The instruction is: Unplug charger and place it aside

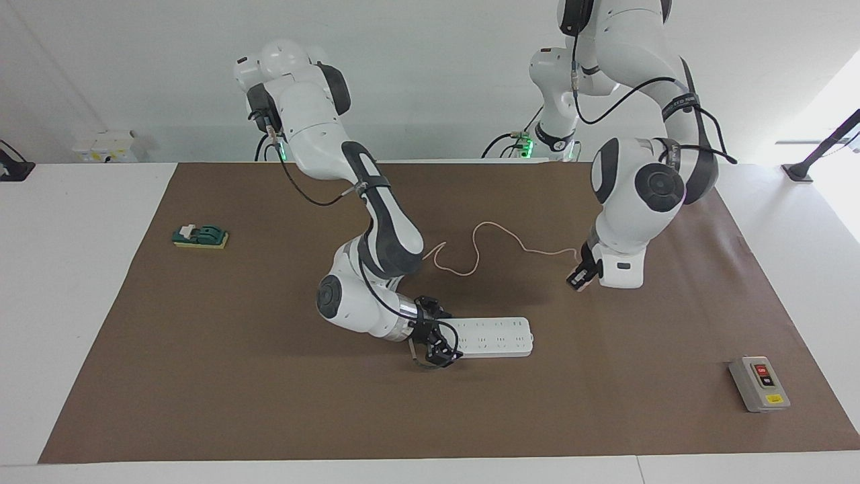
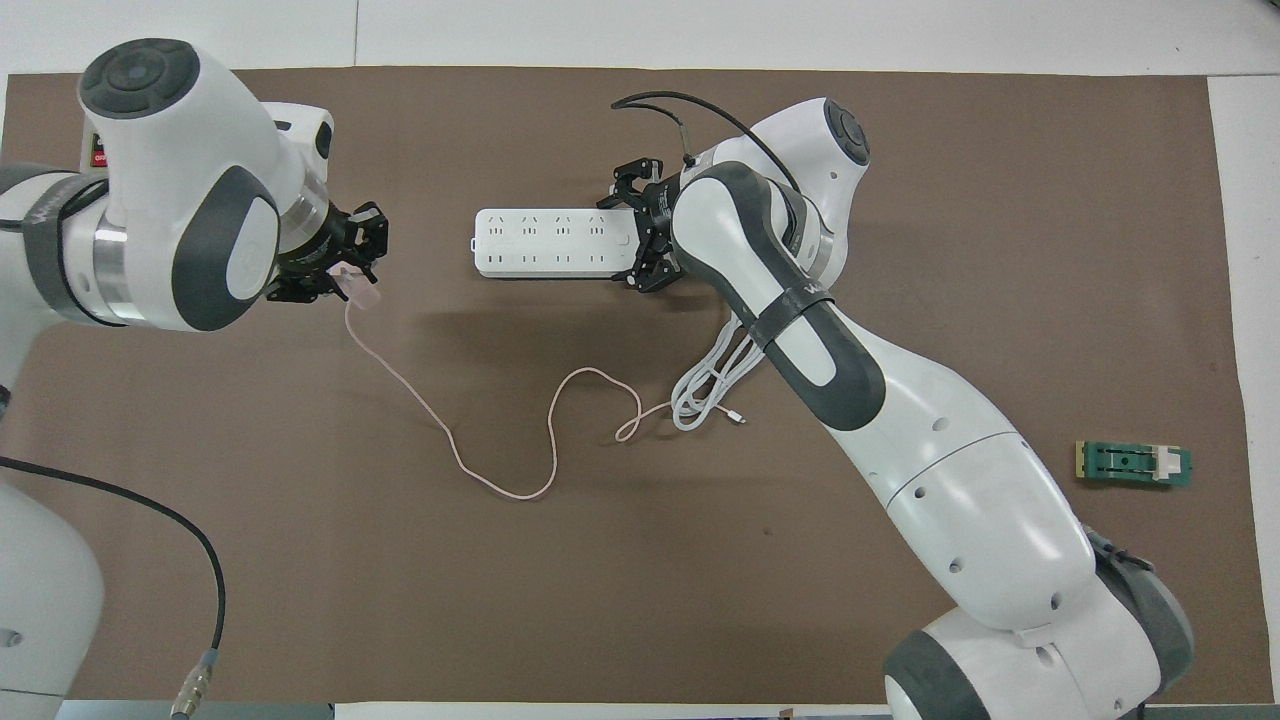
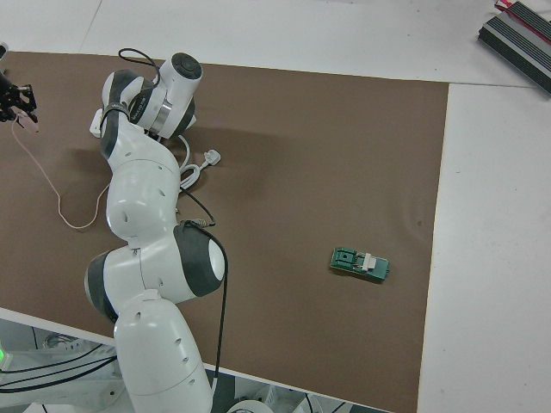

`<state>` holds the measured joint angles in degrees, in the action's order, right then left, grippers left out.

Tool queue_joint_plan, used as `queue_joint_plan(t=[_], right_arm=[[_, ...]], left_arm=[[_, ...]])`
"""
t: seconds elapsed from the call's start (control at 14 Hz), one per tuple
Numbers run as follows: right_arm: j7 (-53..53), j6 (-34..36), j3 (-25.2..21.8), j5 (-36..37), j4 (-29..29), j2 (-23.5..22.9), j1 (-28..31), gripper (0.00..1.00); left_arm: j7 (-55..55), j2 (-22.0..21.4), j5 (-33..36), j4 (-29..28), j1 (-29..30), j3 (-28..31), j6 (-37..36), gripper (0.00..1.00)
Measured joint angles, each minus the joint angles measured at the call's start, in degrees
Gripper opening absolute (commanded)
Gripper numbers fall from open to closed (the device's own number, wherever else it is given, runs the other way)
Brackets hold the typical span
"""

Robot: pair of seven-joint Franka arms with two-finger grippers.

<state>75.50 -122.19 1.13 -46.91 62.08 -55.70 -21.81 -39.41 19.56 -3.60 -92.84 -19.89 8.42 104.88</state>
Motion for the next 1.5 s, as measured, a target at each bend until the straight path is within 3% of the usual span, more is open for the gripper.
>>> queue_joint_plan(t=[0.29,0.5,0.79,1.14,1.21,1.29,1.36,1.5], right_arm=[[0.01,-0.72,-0.17,0.0,0.1,0.01,-0.47,1.0],[0.01,-0.71,-0.16,0.0,0.11,0.04,-0.45,1.0],[0.38,-0.41,-0.16,0.01,0.25,0.9,-0.38,1.0],[0.78,1.0,-0.36,0.01,1.16,5.11,1.68,1.0],[0.78,2.15,-0.4,0.01,1.4,6.0,2.43,1.0],[0.78,3.22,-0.58,0.02,1.88,6.97,3.07,1.0],[0.78,4.52,-1.19,0.03,2.61,8.1,3.44,1.0],[0.78,8.66,-3.57,0.03,4.07,10.68,3.52,1.0]], left_arm=[[23.89,-5.39,0.01,-7.31,6.78,0.16,1.07,0.0],[35.27,-7.93,-0.01,-12.48,12.14,0.15,4.6,0.0],[37.58,-8.42,-3.73,-21.17,13.62,-0.16,14.94,0.0],[37.67,-8.44,-5.49,-26.26,13.74,-0.13,21.2,0.01],[38.16,-8.45,-5.49,-26.83,14.01,-0.09,21.48,0.33],[39.1,-8.55,-5.83,-27.14,14.6,-0.12,21.63,0.78],[40.2,-8.69,-5.93,-27.35,15.32,-0.1,21.67,1.0],[43.08,-8.91,-5.97,-27.61,17.71,0.01,21.62,1.0]])
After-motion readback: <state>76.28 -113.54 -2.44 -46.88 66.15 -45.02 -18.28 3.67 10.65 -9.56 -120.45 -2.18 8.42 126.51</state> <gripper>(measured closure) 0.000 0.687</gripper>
